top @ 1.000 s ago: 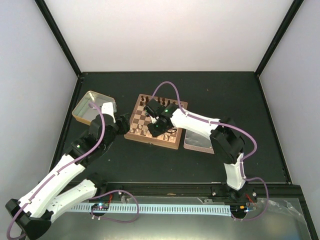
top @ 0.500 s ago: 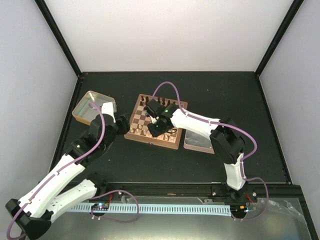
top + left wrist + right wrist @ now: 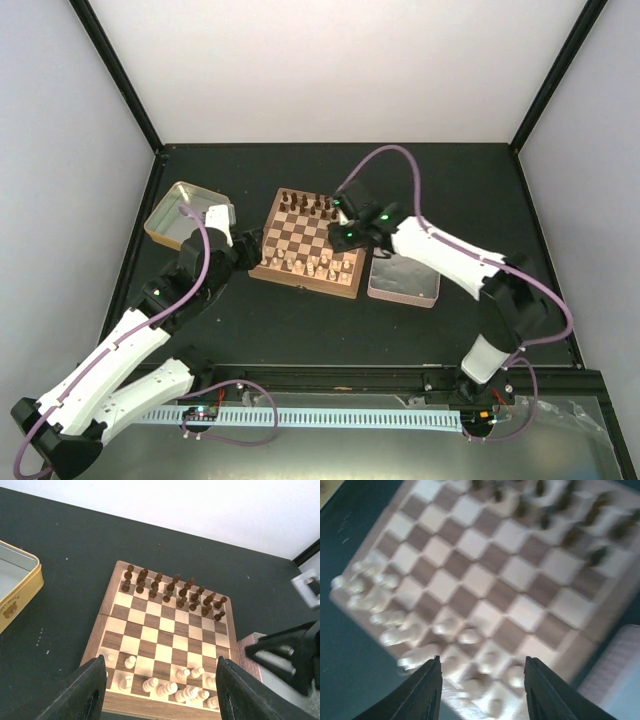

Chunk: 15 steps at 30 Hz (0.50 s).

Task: Set up the chess pieces on the board
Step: Place the chess piece on the chessboard, then adjust the storage box at the center of the board.

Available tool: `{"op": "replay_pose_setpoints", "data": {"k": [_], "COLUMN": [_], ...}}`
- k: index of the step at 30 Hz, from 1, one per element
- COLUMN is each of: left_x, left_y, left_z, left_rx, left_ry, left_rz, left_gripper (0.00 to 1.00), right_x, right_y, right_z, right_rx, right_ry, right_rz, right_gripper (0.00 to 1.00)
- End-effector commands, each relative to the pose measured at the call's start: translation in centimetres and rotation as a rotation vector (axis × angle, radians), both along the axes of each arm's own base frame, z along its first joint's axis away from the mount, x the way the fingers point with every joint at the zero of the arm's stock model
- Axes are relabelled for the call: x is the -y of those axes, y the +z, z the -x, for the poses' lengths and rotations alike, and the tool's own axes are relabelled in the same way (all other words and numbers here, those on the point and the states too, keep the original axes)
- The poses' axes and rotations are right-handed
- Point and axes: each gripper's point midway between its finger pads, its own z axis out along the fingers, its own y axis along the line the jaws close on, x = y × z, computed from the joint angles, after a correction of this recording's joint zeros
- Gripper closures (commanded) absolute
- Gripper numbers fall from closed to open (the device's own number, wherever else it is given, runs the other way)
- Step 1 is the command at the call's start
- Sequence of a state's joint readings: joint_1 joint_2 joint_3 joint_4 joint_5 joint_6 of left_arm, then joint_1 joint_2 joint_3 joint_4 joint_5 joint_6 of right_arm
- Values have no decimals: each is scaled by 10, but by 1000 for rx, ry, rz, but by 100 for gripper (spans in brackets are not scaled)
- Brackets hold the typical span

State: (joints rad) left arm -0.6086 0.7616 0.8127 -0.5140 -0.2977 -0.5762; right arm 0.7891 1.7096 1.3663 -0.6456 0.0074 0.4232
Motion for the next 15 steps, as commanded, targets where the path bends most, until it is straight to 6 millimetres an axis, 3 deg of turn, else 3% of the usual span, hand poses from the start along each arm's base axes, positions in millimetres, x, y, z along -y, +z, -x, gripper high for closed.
{"op": "replay_pose_setpoints", "data": {"k": [1,7,10,15], "left_x": [12,27,32,36], "left_y": [4,5,6,6], "left_z": [-3,-6,-7,-10], "left_rx": [19,19,15,3], "left_ry": [-64,-129,-143,-154], "left_rz": [11,24,32,31], "left_gripper": [38,38,38,38], "right_x": [66,161,180,190], "right_y": [-3,-45,-53,-63], "right_z": [-31,-55,-64,-73], "right_rx": [60,40,33,13], "right_ry": [-156,-256,-270,-274], "right_rz": [34,250,322,354], "right_gripper": [51,40,35,34]}}
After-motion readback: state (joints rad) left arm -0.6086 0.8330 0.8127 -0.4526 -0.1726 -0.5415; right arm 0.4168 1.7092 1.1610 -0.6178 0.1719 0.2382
